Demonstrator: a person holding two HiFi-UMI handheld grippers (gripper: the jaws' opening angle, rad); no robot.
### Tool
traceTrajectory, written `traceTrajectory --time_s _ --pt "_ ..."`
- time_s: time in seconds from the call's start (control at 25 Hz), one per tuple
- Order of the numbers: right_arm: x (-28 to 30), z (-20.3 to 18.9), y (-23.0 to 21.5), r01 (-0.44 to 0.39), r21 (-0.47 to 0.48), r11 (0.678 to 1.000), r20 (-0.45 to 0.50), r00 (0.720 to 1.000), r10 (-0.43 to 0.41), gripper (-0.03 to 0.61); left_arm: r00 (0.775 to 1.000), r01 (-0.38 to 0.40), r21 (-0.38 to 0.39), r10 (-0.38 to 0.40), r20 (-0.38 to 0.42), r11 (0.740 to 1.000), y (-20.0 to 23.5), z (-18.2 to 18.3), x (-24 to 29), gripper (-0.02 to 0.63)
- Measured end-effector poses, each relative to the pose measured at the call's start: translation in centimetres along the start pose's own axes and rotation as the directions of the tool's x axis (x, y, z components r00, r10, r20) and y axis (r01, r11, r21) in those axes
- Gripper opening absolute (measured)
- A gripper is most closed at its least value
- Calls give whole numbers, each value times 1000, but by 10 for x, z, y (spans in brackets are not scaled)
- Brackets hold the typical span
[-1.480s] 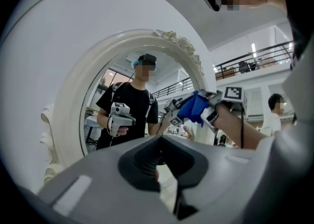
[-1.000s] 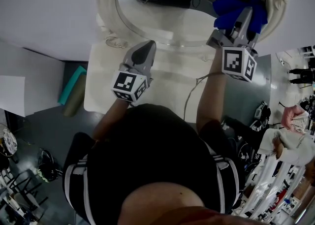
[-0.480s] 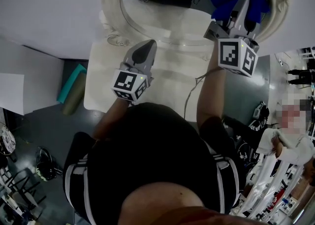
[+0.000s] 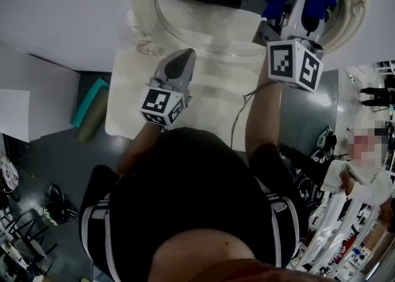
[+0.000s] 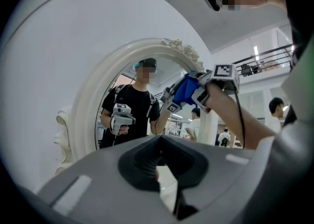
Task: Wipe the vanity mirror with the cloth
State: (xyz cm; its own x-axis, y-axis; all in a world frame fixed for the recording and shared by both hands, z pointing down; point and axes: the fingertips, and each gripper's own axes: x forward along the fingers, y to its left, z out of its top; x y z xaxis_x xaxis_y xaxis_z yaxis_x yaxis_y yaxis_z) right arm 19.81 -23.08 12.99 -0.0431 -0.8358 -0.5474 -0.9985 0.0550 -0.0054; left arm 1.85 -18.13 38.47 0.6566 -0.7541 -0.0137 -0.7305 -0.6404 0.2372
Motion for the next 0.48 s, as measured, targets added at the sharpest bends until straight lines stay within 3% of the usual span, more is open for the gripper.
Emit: traceTrajectory --time_s 0.48 --pt "18 -3 56 -84 -97 992 -31 996 82 41 999 -27 -16 28 18 999 14 2 -9 9"
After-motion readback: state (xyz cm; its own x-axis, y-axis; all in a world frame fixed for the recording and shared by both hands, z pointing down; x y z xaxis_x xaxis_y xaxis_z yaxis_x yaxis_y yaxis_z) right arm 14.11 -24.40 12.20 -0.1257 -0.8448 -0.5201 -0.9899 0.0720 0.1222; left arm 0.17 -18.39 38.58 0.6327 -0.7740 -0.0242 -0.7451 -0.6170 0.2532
